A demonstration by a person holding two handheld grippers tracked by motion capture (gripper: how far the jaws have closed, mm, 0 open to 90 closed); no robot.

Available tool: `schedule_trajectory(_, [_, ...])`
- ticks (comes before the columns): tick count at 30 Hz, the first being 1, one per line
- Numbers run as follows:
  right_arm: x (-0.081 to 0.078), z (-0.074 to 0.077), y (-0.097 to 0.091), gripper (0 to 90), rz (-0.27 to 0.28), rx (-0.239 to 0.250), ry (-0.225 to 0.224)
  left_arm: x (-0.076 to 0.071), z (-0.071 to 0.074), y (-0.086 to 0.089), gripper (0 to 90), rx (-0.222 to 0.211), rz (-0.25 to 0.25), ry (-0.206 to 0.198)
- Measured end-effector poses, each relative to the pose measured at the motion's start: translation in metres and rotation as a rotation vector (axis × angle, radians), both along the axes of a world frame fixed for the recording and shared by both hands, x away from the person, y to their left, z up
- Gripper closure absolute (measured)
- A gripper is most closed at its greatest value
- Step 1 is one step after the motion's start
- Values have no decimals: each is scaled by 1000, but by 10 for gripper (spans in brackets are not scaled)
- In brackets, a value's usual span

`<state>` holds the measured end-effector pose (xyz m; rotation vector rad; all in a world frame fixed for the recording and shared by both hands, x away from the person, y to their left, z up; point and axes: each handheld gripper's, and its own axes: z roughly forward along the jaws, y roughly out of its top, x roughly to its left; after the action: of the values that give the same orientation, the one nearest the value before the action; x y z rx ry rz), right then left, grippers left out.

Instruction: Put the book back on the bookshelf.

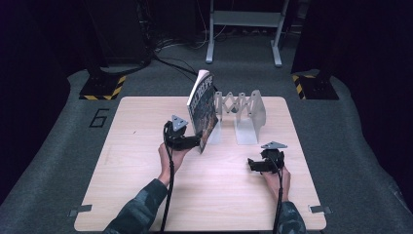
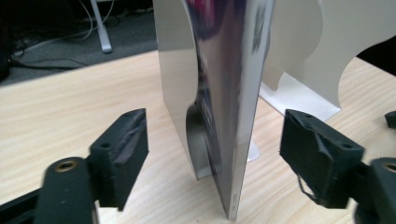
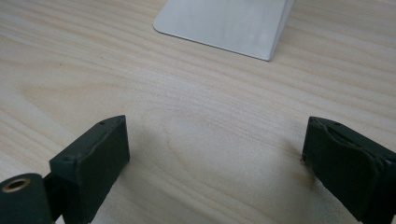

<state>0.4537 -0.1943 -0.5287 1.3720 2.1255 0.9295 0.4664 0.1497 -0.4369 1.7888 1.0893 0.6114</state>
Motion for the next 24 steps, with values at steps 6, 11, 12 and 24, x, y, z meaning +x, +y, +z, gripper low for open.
schedule_trajectory(6, [0, 0, 0, 70, 1, 0, 0, 5, -21, -5, 307, -21, 9, 54])
schedule_trajectory(11, [0, 0, 0, 71, 1, 1, -1, 10, -34, -8, 384, -47, 20, 109])
schedule_trajectory(12, [0, 0, 0, 72, 2, 1, -1, 11, -36, -7, 431, -65, 19, 124])
schedule_trajectory(24, [-1, 0, 0, 82, -2, 6, 2, 20, -57, -16, 659, -64, 4, 181])
